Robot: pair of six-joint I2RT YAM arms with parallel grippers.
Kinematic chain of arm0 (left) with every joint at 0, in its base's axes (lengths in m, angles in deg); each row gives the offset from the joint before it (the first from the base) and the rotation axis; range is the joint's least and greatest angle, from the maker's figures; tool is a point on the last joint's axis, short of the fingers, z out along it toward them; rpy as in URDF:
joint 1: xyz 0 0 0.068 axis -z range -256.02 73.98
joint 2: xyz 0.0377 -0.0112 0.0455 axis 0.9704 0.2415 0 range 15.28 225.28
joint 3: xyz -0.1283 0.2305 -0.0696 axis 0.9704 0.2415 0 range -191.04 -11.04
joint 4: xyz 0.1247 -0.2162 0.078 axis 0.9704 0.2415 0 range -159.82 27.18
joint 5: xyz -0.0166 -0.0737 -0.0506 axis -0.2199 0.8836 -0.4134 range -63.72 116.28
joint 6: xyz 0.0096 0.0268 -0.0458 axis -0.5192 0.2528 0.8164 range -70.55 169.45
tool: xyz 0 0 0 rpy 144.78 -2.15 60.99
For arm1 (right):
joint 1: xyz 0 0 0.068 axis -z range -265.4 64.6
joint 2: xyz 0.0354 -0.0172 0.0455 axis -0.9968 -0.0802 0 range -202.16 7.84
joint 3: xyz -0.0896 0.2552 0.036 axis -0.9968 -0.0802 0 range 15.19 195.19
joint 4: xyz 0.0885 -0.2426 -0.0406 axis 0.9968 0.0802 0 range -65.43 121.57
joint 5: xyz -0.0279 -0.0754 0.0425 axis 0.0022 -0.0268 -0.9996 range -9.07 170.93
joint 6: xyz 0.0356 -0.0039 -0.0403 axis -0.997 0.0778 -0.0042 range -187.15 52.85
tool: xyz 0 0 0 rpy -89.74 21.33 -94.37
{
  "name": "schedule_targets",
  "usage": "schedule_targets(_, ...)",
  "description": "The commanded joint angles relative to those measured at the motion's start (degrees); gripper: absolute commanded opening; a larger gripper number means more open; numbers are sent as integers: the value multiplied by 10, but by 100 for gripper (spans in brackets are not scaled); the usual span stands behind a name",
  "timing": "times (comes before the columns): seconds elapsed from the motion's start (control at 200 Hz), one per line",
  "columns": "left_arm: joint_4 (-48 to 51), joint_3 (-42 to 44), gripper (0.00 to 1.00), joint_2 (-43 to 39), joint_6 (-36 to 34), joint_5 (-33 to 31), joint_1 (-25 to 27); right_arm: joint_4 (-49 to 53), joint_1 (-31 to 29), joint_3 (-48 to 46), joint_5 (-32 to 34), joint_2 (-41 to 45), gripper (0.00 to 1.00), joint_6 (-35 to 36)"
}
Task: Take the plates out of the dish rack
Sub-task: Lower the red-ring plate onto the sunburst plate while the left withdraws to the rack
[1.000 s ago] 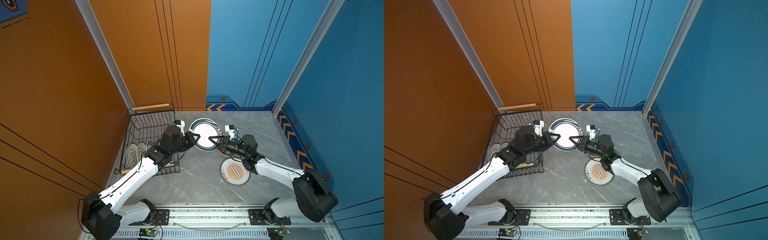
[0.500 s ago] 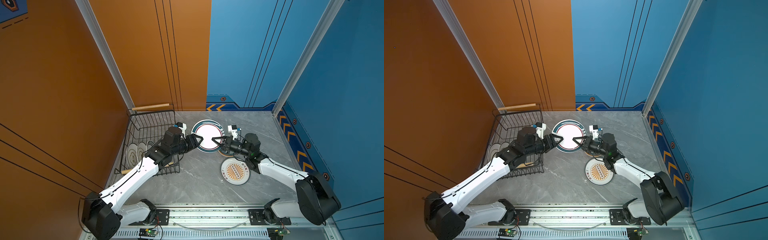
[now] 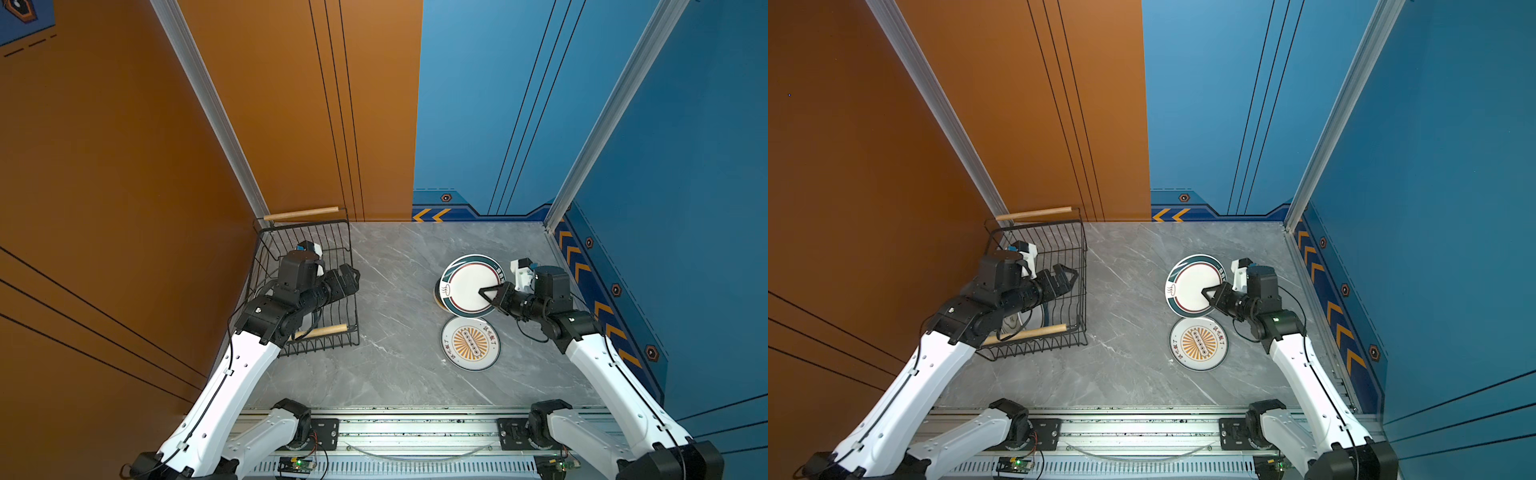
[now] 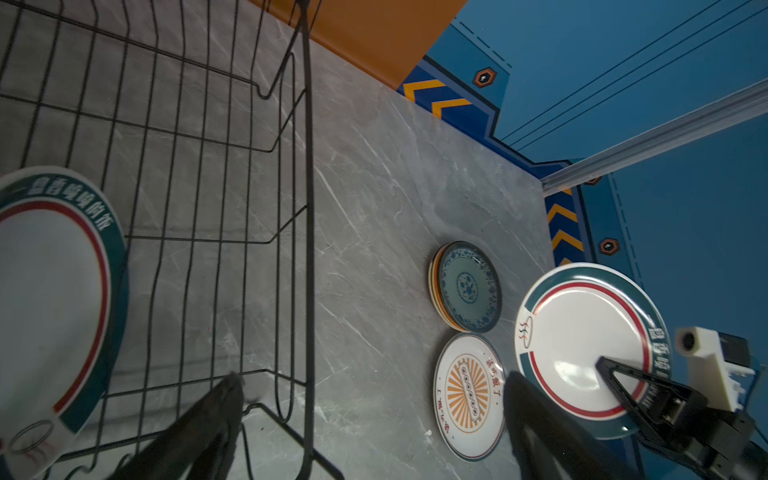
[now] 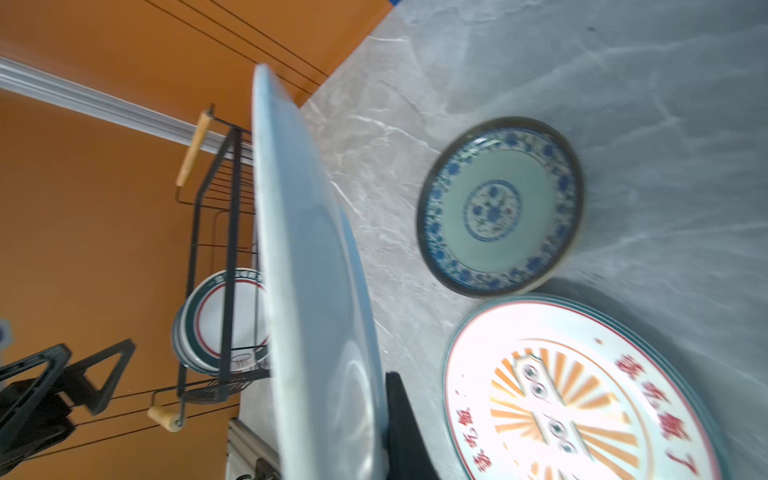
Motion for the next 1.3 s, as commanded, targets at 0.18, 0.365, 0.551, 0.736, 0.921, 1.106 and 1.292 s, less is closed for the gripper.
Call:
schedule_targets(0.18,121,22,98,5,-10,-147,-5,95,27,-62,27,34,7,47)
schedule_targets(0.365,139,25,98,39,-10,-150,-6,99,29,-87,30,39,6,45)
schedule_targets(0.551,142,23,98,34,-13,-151,-4,96,32,-115,38,49,6,41)
schedule_targets(0.736,168,14,98,1,-24,-186,-7,92,40,-146,35,64,6,35)
schedule_targets(0.921,168,16,98,-13,-37,-179,-11,85,45,-170,27,68,8,30)
schedule_targets(1.106,168,27,98,-2,-47,-172,-11,66,45,-193,16,60,12,17)
schedule_targets(1.292,168,28,98,-5,-54,-168,-13,81,44,-196,26,58,20,15)
